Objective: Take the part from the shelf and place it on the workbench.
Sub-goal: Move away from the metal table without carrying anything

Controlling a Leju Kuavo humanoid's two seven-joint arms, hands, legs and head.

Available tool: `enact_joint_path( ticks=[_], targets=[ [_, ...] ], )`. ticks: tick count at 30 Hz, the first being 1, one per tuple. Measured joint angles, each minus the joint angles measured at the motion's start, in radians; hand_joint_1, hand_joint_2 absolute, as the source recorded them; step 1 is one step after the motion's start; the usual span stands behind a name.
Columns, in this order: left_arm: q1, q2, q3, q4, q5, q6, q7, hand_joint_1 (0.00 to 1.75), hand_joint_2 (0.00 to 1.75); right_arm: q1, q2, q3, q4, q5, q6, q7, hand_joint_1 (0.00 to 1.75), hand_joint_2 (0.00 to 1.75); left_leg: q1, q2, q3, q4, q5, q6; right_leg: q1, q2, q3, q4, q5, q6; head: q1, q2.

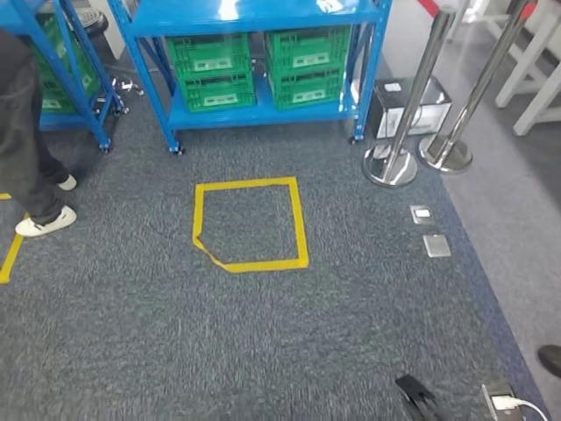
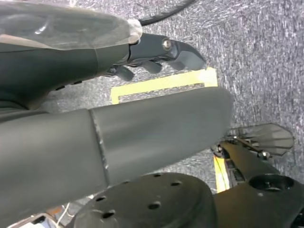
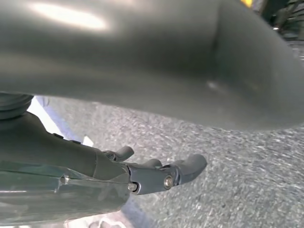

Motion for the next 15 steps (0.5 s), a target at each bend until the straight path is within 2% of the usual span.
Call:
enact_joint_path(
  ticks=[1,3,4,5,7,8,10,12,13,14,15],
  targets=[
    [0.000,0.000,0.000,0.000,0.000,0.000,0.000,0.00,0.00,0.000,0.000,0.000,0.000,0.000,0.000,0.000,0.00,0.00,-0.001,0.001,0.003,0.003,-0.004,-0.006,0.000,0.001,0.008,-0.001,0.000,-0.014,-0.003,0.000],
    [-0.001,0.001,0.000,0.000,0.000,0.000,0.000,0.00,0.00,0.001,0.000,0.000,0.001,0.000,0.000,0.000,0.00,0.00,0.001,0.000,0.003,0.031,-0.014,-0.016,-0.001,0.006,0.029,-0.004,0.003,-0.030,-0.014,0.000],
    [-0.001,0.001,0.000,0.000,0.000,0.000,-0.001,0.00,0.00,0.000,0.000,0.000,0.001,0.000,0.000,0.000,0.00,0.00,0.002,-0.001,-0.017,0.071,-0.027,-0.020,-0.002,0.008,0.039,-0.005,0.001,-0.035,-0.019,0.000],
    [-0.002,0.001,0.000,0.000,0.000,0.000,-0.001,0.00,0.00,0.000,0.000,0.000,0.001,0.000,0.000,0.000,0.00,0.00,0.004,-0.002,-0.051,0.129,-0.047,-0.024,-0.001,0.009,0.044,-0.007,-0.001,-0.039,-0.024,0.000],
    [-0.003,0.000,0.000,0.000,0.000,0.000,-0.001,0.00,0.00,-0.002,0.000,0.000,0.001,0.000,0.000,-0.001,0.00,0.00,0.006,-0.002,-0.109,0.221,-0.079,-0.029,0.000,0.011,0.045,-0.007,-0.004,-0.044,-0.030,0.000],
    [-0.003,0.000,0.000,0.000,0.000,0.000,-0.001,0.00,0.00,-0.002,0.000,0.000,0.001,0.000,0.000,-0.001,0.00,0.00,0.006,-0.002,-0.122,0.241,-0.086,-0.029,0.001,0.012,0.045,-0.007,-0.005,-0.045,-0.031,0.000],
    [-0.003,0.000,0.000,0.000,0.000,0.000,-0.001,0.00,0.00,-0.002,0.000,0.000,0.001,0.000,0.000,-0.001,0.00,0.00,0.006,-0.002,-0.124,0.243,-0.087,-0.030,0.001,0.012,0.045,-0.007,-0.005,-0.045,-0.031,0.000],
    [-0.003,0.000,0.000,0.000,0.000,0.000,-0.001,0.00,0.00,-0.002,0.000,0.000,0.001,0.000,0.000,-0.001,0.00,0.00,0.006,-0.002,-0.161,0.291,-0.105,-0.030,0.003,0.014,0.048,-0.007,-0.009,-0.047,-0.031,0.000],
    [-0.001,0.000,0.000,0.000,0.000,0.000,-0.001,0.00,0.00,-0.002,0.000,0.000,0.001,0.000,0.000,0.000,0.00,0.00,0.004,-0.003,-0.174,0.270,-0.075,-0.023,0.005,0.018,0.059,-0.007,-0.018,-0.047,-0.032,0.000],
    [0.001,0.002,0.000,0.000,0.000,0.000,-0.001,0.00,0.00,-0.002,0.001,0.000,0.001,0.000,0.000,0.000,0.00,0.00,-0.004,-0.005,-0.180,0.232,-0.057,-0.010,0.008,0.025,0.074,-0.009,-0.030,-0.045,-0.033,0.000],
    [0.001,0.004,0.000,0.000,0.000,0.000,-0.001,0.00,0.00,-0.003,0.001,0.000,0.002,0.000,0.000,0.000,0.00,0.00,-0.013,-0.009,-0.169,0.166,-0.033,0.006,0.010,0.030,0.087,-0.011,-0.044,-0.040,-0.034,0.000]
  ],
)
